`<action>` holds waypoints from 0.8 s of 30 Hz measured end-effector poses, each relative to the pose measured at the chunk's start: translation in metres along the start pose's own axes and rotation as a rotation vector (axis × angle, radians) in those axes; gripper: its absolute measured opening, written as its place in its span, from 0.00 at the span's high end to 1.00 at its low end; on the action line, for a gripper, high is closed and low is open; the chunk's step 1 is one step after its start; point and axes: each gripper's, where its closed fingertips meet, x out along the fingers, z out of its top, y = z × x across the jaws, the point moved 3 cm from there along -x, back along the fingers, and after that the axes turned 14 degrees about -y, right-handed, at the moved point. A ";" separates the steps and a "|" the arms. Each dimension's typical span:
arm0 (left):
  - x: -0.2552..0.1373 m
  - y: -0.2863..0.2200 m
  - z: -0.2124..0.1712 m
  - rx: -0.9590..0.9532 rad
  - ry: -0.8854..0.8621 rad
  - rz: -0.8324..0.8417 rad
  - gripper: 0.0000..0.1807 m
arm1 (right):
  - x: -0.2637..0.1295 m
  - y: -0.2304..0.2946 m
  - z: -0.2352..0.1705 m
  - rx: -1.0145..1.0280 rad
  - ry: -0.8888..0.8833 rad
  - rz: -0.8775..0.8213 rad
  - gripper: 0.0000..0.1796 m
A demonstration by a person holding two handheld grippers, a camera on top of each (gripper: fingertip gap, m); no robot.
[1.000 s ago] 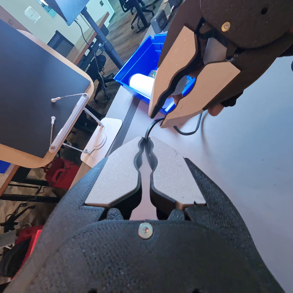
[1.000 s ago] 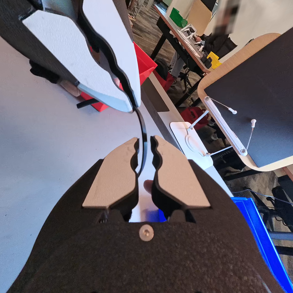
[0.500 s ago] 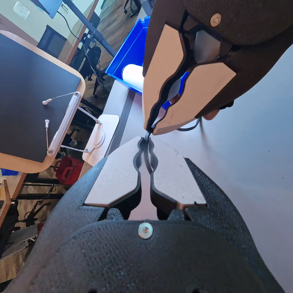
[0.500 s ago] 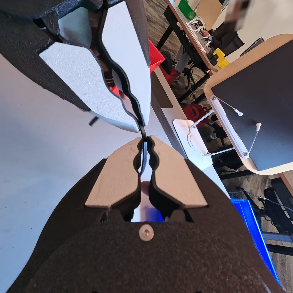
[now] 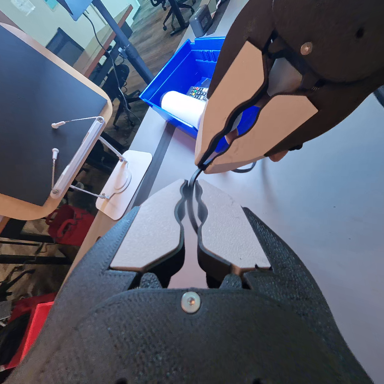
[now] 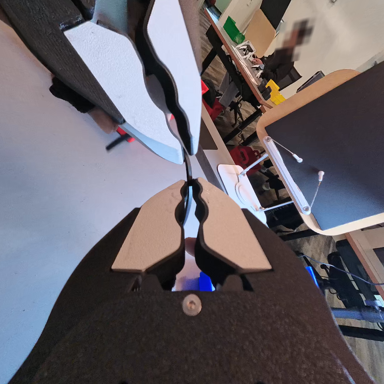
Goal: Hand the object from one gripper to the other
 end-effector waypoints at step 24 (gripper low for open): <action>0.002 -0.008 0.011 0.071 -0.035 -0.009 1.00 | -0.004 -0.002 0.007 0.022 -0.075 0.025 0.97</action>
